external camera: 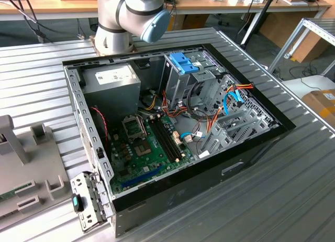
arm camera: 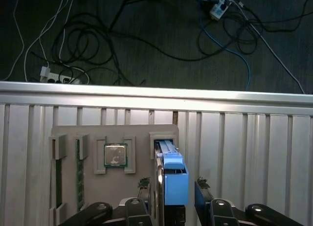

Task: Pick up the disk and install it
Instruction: 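Pick up the disk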

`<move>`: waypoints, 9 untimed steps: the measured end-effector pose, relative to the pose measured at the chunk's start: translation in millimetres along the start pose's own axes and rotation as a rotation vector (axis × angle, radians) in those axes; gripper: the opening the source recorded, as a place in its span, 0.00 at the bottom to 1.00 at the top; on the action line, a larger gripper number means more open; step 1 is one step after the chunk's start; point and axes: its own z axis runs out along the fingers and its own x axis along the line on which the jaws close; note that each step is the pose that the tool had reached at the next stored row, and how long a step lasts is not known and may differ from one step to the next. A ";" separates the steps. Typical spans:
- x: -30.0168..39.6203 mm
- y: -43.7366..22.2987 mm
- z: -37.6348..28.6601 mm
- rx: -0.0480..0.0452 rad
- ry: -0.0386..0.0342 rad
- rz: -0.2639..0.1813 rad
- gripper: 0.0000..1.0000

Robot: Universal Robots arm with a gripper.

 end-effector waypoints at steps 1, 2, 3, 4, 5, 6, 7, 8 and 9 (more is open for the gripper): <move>-0.1 -0.6 0.8 0.0000 0.0001 -0.007 0.48; 0.0 -0.8 3.1 -0.0003 0.0003 -0.013 0.48; 0.1 -0.8 4.6 -0.0004 0.0004 -0.017 0.48; 0.1 -1.0 5.6 -0.0005 0.0005 -0.021 0.48; 0.1 -1.3 6.8 -0.0008 0.0008 -0.026 0.48; 0.2 -1.5 8.1 -0.0007 0.0009 -0.030 0.48; 0.2 -1.6 10.2 -0.0009 0.0011 -0.036 0.48; 0.3 -1.7 11.8 -0.0010 0.0012 -0.041 0.48; 0.3 -1.8 13.1 -0.0011 0.0013 -0.045 0.48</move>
